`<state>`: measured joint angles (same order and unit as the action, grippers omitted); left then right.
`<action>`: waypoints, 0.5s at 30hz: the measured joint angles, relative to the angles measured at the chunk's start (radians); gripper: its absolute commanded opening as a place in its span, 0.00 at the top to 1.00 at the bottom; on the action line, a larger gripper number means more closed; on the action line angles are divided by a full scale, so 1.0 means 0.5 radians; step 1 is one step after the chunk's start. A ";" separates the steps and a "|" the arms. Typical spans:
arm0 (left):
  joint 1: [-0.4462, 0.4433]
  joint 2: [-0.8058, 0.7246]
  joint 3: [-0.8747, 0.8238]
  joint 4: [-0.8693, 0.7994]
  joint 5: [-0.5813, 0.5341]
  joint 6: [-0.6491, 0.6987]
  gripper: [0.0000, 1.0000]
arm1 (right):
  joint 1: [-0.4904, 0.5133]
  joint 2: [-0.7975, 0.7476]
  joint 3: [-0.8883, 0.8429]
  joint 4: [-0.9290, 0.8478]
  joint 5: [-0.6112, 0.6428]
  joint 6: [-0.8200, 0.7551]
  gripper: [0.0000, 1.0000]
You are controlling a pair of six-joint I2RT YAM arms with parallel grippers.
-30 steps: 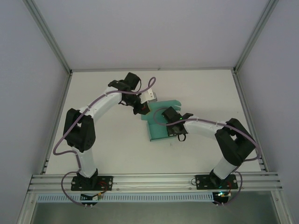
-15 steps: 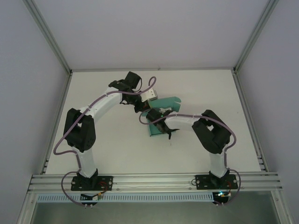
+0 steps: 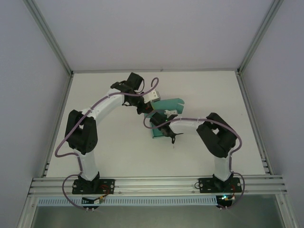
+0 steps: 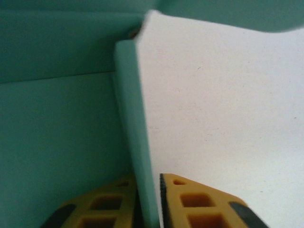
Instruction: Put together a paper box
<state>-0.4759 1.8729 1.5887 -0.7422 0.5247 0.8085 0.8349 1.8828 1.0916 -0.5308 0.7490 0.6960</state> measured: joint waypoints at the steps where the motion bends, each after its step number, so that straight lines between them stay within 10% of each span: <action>1: 0.000 0.000 0.000 -0.015 0.002 0.001 1.00 | -0.011 -0.043 -0.048 0.047 -0.024 -0.005 0.70; 10: 0.000 0.000 -0.001 -0.096 0.031 0.056 0.96 | -0.035 -0.368 -0.154 0.175 -0.208 -0.114 0.43; 15: 0.000 0.000 -0.001 -0.085 0.032 0.088 0.67 | -0.035 -0.537 -0.156 0.206 -0.256 -0.137 0.31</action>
<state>-0.4759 1.8729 1.5883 -0.7849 0.5407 0.8524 0.8173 1.6142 1.0134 -0.4278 0.6209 0.6273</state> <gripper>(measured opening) 0.222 0.656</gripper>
